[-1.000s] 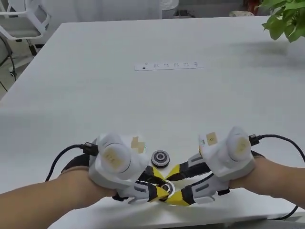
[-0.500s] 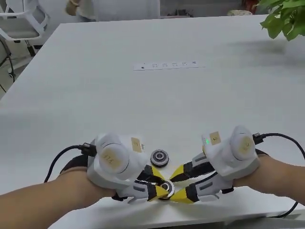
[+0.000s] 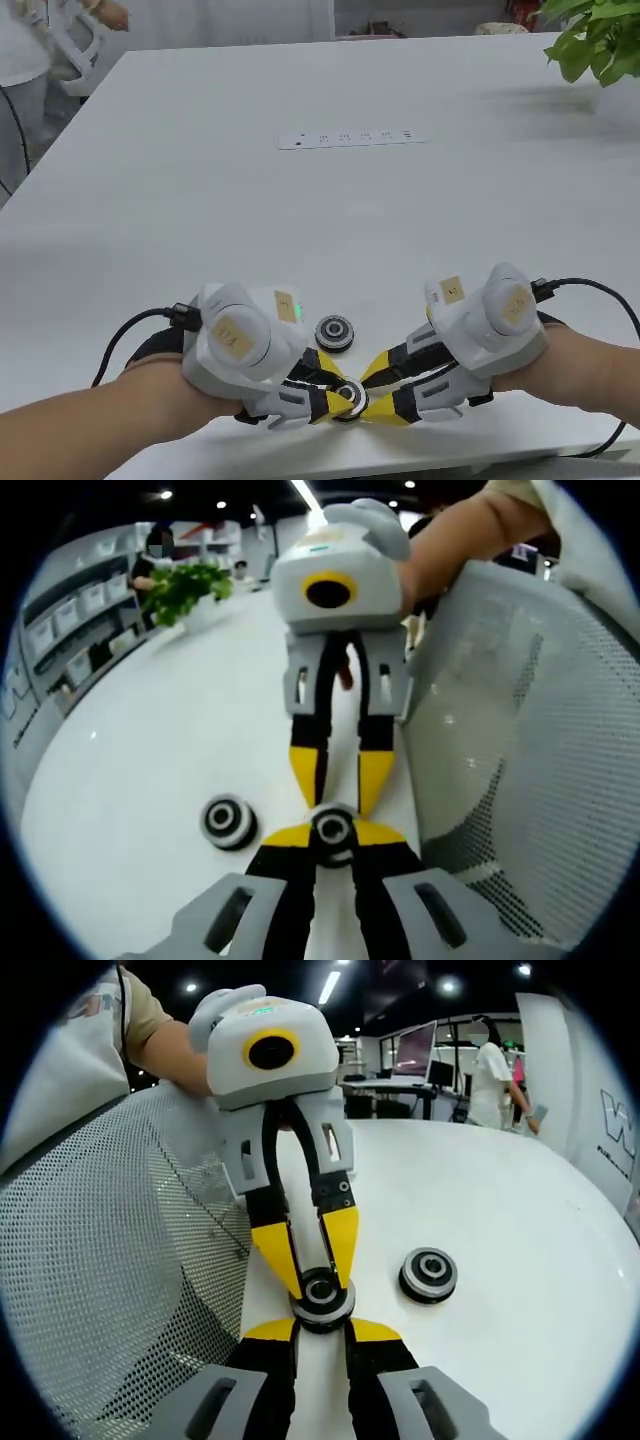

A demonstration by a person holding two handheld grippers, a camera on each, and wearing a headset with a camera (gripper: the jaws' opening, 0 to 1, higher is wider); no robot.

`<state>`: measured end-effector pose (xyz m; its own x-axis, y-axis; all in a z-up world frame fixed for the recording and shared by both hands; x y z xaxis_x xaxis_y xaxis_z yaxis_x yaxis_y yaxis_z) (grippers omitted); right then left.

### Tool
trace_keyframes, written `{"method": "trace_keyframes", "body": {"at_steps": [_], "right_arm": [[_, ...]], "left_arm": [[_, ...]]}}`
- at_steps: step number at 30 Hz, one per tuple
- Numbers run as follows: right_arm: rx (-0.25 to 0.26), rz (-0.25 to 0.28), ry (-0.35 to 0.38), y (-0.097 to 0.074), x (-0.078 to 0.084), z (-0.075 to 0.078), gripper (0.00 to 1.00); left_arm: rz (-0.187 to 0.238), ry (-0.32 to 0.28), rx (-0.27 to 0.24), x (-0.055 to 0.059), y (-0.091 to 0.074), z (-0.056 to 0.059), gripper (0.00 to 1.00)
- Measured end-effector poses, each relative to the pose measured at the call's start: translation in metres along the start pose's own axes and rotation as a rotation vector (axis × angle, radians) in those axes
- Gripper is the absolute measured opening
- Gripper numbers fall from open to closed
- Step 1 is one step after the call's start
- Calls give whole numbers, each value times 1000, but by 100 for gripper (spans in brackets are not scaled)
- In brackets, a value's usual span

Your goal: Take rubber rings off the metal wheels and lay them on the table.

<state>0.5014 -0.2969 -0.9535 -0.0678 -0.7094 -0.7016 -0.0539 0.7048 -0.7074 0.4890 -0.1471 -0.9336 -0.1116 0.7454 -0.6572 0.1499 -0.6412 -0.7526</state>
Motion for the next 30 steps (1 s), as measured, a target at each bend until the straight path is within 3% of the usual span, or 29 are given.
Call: {"method": "trace_keyframes", "body": {"at_steps": [4,7,30], "right_arm": [[-3,5,4,0,-1,1,19],[-6,16,20,2,-1,1,31],[-11,14,36,1,-1,2,20]], "left_arm": [[1,-1,0,0,0,0,13],[1,-2,0,0,0,0,13],[3,-4,-4,-1,1,-1,13]]}}
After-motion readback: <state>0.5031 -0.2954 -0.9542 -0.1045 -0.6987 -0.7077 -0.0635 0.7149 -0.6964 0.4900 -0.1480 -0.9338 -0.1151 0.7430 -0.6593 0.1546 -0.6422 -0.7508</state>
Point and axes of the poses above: the centre of the closed fingertips' face, and the gripper's own axes: y roughly forward along the fingers, z roughly to its right, x roughly out of its underside, the point moved 10 cm from there along -y, roughly backward along the fingers, and after that the axes turned 6 degrees about -z, right-handed, at the moved point
